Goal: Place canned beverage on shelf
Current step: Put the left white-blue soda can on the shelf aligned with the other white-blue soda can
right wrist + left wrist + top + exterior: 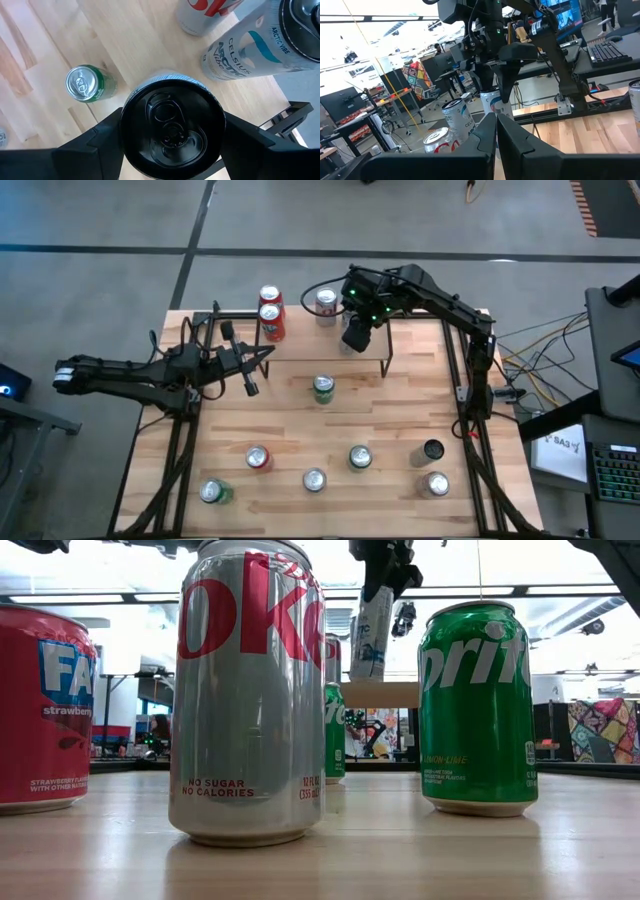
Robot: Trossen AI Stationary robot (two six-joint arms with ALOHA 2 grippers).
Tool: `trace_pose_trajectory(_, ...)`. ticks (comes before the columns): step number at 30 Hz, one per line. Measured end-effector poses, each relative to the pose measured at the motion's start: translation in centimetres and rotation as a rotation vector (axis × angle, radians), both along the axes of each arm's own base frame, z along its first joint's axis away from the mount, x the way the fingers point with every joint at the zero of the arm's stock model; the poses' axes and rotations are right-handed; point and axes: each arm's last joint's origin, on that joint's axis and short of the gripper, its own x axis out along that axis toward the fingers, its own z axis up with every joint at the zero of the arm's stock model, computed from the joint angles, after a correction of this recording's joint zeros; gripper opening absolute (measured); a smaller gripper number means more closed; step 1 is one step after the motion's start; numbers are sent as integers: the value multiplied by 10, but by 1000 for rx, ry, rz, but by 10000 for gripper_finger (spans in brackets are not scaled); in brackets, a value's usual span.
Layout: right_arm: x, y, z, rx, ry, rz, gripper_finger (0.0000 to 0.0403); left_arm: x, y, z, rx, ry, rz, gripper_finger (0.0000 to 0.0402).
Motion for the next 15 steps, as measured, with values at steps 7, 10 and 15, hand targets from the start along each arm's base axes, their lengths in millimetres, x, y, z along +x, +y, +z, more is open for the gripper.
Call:
trace_pose_trajectory(7, 0, -1, 0, -3, 2, 5, 247, 0, 0, 1, 0, -12, 0, 0)
trace_pose_trajectory(10, 0, -1, 0, -5, 3, 9, 250, 0, 0, 1, 0, -12, 0, 0)
trace_pose_trajectory(15, 0, -1, 0, -2, 2, 2, 274, 0, 0, 1, 0, -13, 0, 0)
